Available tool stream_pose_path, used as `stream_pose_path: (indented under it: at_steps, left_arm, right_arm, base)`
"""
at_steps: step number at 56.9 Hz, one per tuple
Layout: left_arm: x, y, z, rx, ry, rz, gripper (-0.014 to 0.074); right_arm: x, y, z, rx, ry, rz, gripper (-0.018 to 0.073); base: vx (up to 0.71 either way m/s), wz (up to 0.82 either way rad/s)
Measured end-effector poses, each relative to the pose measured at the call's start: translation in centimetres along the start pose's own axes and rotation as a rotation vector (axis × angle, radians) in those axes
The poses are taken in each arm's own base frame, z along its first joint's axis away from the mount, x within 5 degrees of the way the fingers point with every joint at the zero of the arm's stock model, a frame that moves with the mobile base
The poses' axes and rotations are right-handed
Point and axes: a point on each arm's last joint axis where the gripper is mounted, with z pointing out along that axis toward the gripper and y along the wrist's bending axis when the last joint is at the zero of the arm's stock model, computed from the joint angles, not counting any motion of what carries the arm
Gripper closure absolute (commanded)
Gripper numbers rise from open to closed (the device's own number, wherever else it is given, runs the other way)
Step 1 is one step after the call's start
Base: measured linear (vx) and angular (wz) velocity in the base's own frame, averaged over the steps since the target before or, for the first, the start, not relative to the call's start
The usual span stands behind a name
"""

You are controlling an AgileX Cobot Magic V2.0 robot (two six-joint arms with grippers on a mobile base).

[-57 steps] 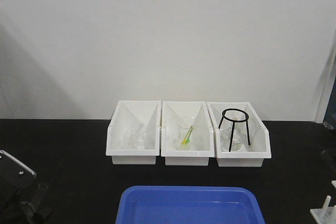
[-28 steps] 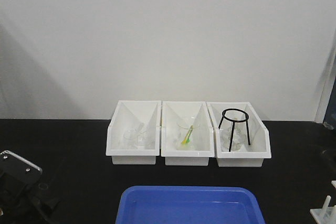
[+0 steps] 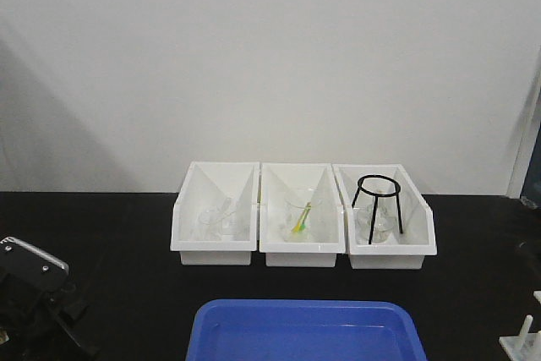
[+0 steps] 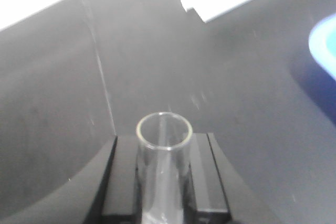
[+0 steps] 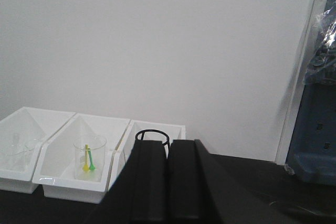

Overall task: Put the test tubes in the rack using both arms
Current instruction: 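Close the left gripper on the tube and lift it from the beaker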

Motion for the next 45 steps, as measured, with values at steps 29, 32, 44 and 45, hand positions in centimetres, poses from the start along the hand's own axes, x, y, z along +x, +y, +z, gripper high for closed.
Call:
stream_pose_path:
  at_steps: [29,32,44,45]
  left_arm:
    - [-3.1,1.0,-2.5,-0.067,-0.217,-0.005,0.0617]
    - [-3.6,1.1,-3.2,-0.076,-0.249,-0.005,0.0617]
    - [-5.2,1.6,-5.6,-0.103,-0.341,-0.007,0.0617]
    - [-5.3,1.6,-5.8,-0.105,-0.349,-0.007,0.0617]
  right_arm:
    - [0.0,0.0,0.0,0.000,-0.001,0.000,0.0567]
    - [0.0,0.0,0.0,0.000,-0.001,0.000,0.0567]
    - [0.0,0.0,0.0,0.000,-0.001,0.000,0.0567]
    - [0.0,0.0,0.0,0.000,-0.001,0.000,0.0567]
  base:
    - [0.00,0.00]
    - [0.00,0.00]
    - [0.00,0.00]
    - [0.00,0.00]
